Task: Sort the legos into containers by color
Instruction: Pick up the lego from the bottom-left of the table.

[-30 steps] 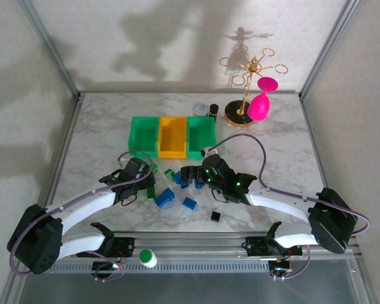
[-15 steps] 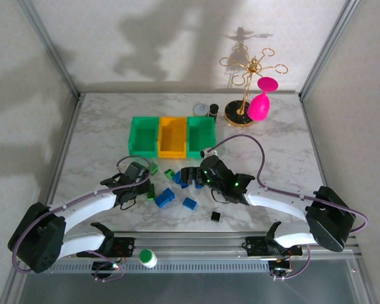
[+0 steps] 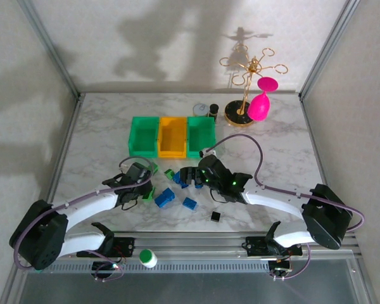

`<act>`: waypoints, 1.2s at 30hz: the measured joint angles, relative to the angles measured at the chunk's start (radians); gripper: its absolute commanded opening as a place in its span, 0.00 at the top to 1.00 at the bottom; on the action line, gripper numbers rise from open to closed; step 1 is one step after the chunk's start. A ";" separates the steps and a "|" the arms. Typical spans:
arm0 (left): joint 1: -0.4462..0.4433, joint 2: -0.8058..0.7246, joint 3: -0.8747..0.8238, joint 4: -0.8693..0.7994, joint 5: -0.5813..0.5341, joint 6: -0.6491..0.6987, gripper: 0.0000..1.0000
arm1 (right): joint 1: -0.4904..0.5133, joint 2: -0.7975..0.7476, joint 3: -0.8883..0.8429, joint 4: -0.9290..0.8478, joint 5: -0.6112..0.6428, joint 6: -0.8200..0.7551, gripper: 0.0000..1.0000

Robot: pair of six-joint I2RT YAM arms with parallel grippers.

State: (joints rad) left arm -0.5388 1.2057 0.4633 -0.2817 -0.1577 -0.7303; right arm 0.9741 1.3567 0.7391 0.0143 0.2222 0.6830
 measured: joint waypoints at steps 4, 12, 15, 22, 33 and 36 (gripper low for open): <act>-0.001 0.026 0.000 0.002 -0.010 0.001 0.41 | 0.000 0.000 0.000 0.000 0.006 0.003 0.01; -0.002 0.065 0.019 0.002 -0.031 0.012 0.55 | 0.000 0.004 0.000 -0.001 0.014 0.010 0.01; -0.002 0.065 0.019 0.002 -0.035 0.013 0.63 | 0.000 0.009 0.003 -0.002 0.014 0.010 0.01; -0.002 0.033 0.020 -0.008 -0.042 0.019 0.76 | 0.000 0.017 0.018 -0.004 0.014 0.010 0.01; -0.003 -0.141 0.176 -0.109 -0.068 0.047 0.76 | 0.000 0.016 0.044 0.000 0.014 0.021 0.01; 0.008 -0.108 0.275 -0.113 -0.081 0.086 0.76 | 0.000 0.016 0.063 0.005 0.018 0.021 0.01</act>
State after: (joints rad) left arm -0.5308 1.0973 0.7387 -0.3946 -0.2386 -0.6445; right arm 0.9741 1.3727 0.8017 0.0189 0.2401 0.7040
